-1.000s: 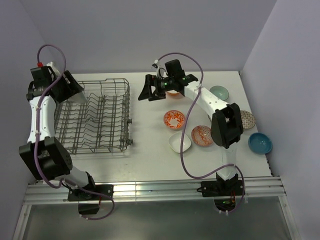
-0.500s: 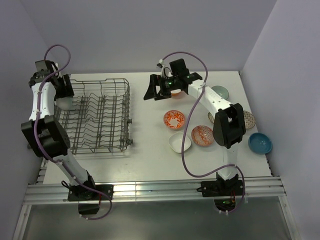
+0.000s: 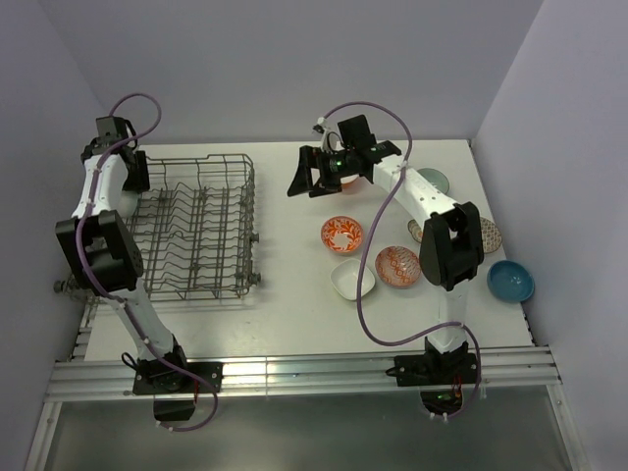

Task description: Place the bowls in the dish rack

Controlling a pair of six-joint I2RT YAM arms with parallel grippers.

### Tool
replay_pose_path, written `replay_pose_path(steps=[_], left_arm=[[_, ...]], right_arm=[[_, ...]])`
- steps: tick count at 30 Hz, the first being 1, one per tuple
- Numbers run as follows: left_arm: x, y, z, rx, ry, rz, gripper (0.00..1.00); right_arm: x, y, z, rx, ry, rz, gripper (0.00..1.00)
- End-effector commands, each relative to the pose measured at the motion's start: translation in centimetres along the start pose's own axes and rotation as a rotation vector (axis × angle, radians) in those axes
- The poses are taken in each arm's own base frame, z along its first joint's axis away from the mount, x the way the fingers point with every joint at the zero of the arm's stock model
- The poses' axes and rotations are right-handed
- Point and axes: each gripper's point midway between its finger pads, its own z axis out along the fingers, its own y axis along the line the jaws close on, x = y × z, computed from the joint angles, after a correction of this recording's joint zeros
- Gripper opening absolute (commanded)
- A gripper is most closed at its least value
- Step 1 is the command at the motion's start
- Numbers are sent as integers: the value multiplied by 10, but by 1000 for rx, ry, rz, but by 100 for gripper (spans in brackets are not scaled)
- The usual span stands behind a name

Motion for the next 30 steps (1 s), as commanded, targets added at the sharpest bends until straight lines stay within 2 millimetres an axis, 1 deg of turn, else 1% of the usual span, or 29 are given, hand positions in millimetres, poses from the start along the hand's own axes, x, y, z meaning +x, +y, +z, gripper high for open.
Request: replay_pose_path(steps=[1, 4, 5, 7, 8, 12, 18, 26, 30], left_arm=[[-41, 19, -10, -132, -122, 14, 0], [-51, 22, -6, -165, -143, 24, 0], [-51, 23, 0, -180, -135, 36, 0], [-54, 25, 3, -200, -134, 46, 0], [-52, 25, 11, -208, -121, 59, 0], [-54, 27, 18, -233, -124, 85, 0], [-57, 23, 28, -223, -123, 119, 0], [-51, 12, 41, -216, -112, 161, 0], [-48, 5, 48, -227, -108, 183, 3]], right_arm=[[-23, 24, -32, -10, -84, -74, 99], [-25, 22, -36, -7, -93, -71, 100], [-26, 20, -37, -7, -94, -68, 100], [-26, 18, -37, -8, -95, -61, 100], [-25, 18, -36, -8, -92, -60, 100], [-23, 19, -37, -10, -95, -60, 100], [-24, 18, -37, -6, -96, -57, 100], [-22, 15, -36, -2, -92, -55, 100], [-22, 15, -37, -2, -95, -62, 100]])
